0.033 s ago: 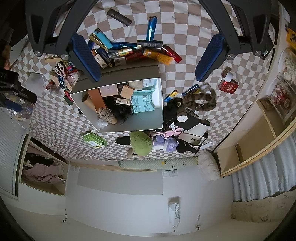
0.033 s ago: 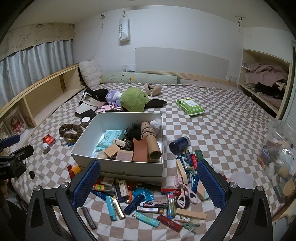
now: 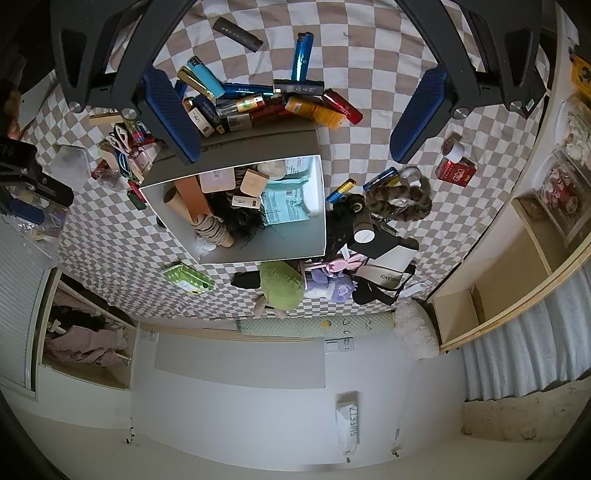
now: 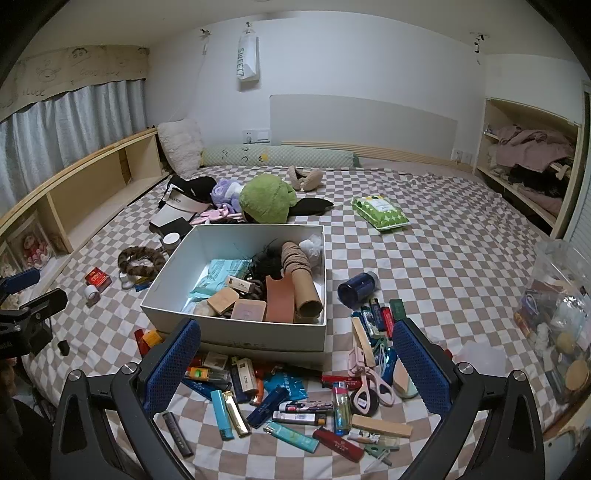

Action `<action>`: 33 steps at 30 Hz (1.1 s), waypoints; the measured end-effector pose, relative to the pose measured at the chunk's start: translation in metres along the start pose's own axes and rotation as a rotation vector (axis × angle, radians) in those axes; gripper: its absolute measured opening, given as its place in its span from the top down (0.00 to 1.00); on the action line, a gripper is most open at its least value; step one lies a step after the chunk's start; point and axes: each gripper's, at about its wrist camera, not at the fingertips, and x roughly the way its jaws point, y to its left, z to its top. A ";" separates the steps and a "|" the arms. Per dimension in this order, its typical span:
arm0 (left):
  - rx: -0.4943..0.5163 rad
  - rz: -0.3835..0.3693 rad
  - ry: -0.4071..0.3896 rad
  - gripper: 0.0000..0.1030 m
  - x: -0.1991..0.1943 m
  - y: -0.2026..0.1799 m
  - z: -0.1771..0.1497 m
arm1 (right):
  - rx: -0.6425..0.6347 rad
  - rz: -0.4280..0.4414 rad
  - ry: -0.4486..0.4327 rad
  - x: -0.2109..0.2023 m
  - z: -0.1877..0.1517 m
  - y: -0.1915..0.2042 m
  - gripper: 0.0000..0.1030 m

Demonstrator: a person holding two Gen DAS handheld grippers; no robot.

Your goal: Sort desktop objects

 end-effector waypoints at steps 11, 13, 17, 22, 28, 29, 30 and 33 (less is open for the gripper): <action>0.006 0.009 -0.004 0.00 0.001 0.001 0.000 | 0.001 -0.002 -0.001 -0.001 -0.001 -0.002 0.00; 0.006 0.008 -0.004 0.00 0.001 0.001 0.000 | 0.003 -0.003 -0.001 -0.001 0.000 -0.002 0.00; 0.005 0.007 -0.003 0.00 0.002 0.003 0.000 | 0.007 -0.004 0.000 0.000 0.000 -0.003 0.00; 0.005 0.006 -0.003 0.00 0.003 0.004 0.001 | 0.005 -0.003 0.002 -0.001 0.000 -0.002 0.00; 0.006 0.007 -0.002 0.00 0.003 0.005 0.001 | 0.005 -0.007 0.003 -0.001 0.000 -0.002 0.00; 0.007 0.007 -0.002 0.00 0.003 0.005 0.001 | 0.005 -0.007 0.004 -0.001 0.000 -0.002 0.00; 0.008 0.007 -0.002 0.00 0.003 0.004 0.001 | 0.005 -0.008 0.004 -0.001 0.000 -0.001 0.00; 0.007 0.007 -0.001 0.00 0.004 0.006 0.001 | 0.005 -0.008 0.005 0.000 0.000 -0.002 0.00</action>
